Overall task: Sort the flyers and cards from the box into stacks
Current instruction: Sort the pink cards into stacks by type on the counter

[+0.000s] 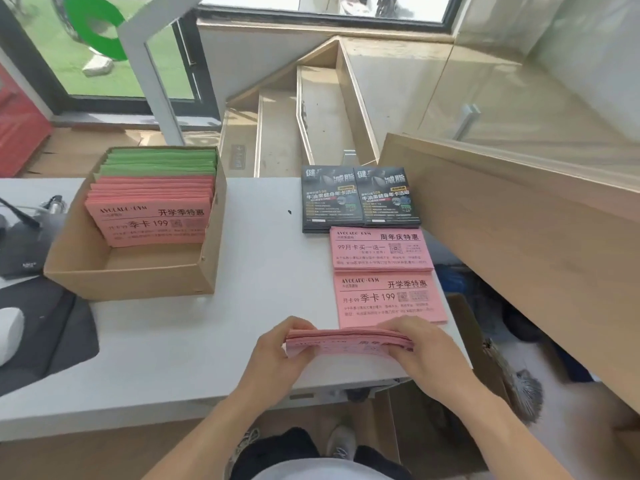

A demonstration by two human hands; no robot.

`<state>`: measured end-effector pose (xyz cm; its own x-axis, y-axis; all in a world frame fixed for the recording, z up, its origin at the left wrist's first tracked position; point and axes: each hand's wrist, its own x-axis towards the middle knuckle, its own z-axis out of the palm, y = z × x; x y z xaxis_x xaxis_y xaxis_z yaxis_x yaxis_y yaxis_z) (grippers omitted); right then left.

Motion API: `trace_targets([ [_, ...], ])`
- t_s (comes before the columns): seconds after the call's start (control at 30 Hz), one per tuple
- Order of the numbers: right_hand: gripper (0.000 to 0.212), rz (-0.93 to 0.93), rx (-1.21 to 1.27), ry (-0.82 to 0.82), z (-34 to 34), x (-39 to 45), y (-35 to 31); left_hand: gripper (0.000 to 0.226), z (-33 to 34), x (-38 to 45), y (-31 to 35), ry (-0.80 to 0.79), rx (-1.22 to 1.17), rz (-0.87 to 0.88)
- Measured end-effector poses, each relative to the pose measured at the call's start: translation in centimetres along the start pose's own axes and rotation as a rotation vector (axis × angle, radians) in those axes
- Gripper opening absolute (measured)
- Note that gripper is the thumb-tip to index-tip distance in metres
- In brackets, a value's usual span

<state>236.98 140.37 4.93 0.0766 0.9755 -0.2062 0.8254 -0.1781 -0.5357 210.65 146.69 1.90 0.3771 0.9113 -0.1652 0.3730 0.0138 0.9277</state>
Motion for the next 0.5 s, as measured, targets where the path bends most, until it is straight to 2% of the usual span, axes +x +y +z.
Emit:
trace_targets([
  [0.17,0.051,0.111,0.258,0.035,-0.6,-0.8,1.3,0.014,1.0,-0.8,0.0,0.098,-0.018,-0.039],
  [0.3,0.040,0.172,0.395,0.008,0.2,-0.9,2.7,0.020,1.9,-0.8,0.4,0.128,-0.062,-0.073],
  [0.5,0.032,0.264,0.647,0.276,-0.9,0.7,3.4,0.032,4.2,3.4,2.9,0.192,-0.090,-0.146],
])
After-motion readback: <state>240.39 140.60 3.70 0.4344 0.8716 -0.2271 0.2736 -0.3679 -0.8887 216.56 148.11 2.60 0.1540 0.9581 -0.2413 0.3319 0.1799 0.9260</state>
